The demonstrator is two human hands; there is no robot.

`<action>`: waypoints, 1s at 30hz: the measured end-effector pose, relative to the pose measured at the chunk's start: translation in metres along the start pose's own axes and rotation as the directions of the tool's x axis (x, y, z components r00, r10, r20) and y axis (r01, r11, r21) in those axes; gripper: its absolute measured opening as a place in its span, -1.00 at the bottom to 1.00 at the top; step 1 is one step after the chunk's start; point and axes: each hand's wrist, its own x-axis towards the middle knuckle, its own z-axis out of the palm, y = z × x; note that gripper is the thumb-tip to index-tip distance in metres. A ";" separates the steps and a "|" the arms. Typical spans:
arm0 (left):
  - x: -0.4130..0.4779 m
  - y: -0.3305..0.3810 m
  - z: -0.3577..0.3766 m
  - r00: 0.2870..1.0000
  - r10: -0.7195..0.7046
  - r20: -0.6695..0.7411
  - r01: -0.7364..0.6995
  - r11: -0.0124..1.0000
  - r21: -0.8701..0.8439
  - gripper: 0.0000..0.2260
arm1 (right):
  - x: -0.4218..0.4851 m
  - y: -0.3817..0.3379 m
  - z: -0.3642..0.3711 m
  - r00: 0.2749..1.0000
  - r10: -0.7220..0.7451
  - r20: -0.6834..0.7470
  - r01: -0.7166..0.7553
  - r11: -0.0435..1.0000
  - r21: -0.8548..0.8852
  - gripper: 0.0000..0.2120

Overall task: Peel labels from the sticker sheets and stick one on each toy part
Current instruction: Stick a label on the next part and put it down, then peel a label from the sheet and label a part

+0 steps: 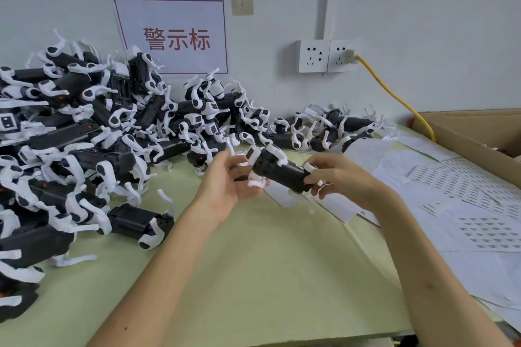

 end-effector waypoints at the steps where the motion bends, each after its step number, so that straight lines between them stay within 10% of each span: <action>1: 0.001 -0.001 0.000 1.000 0.012 -0.024 -0.012 1.000 0.008 -0.65 | 0.001 0.000 -0.001 0.999 0.044 -0.012 -0.043 0.998 0.051 -0.98; 5: 0.004 -0.010 0.001 0.998 0.038 -0.050 -0.032 0.994 0.103 -0.73 | -0.003 -0.007 -0.015 0.955 0.144 -0.260 0.055 0.773 0.632 -0.93; 8: 0.006 -0.011 0.002 0.996 0.061 -0.059 -0.055 0.992 0.111 -0.73 | -0.018 -0.003 -0.043 0.905 0.028 -0.424 0.424 0.011 0.906 -0.73; 10: 0.007 -0.011 0.002 0.990 0.106 -0.091 -0.094 0.988 0.121 -0.75 | -0.025 0.003 -0.056 0.867 0.054 -0.495 0.492 -0.246 0.835 -0.51; 14: 0.008 -0.010 0.003 0.924 0.295 -0.244 -0.244 0.945 0.218 -0.83 | -0.017 0.005 -0.047 0.721 0.447 -0.530 0.474 0.240 0.847 -0.62; 16: 0.009 -0.008 -0.002 0.832 0.405 -0.379 -0.332 0.911 0.245 -0.85 | -0.010 0.000 -0.033 0.733 0.490 -0.472 0.356 0.314 0.880 -0.69; 19: 0.013 -0.005 -0.014 0.730 0.498 -0.467 -0.340 0.858 0.385 -0.82 | -0.002 -0.008 -0.014 0.797 0.402 -0.451 0.251 0.457 0.853 -0.82; 24: 0.021 -0.010 -0.015 0.884 0.315 -0.345 -0.148 0.890 0.432 -0.75 | 0.007 -0.013 0.015 0.808 0.181 -0.561 0.170 0.839 0.517 -0.85; 30: 0.021 -0.026 -0.019 0.864 0.488 -0.124 -0.154 0.491 0.857 -0.85 | 0.009 -0.010 0.042 0.883 -0.023 -0.469 0.148 0.961 0.232 -0.80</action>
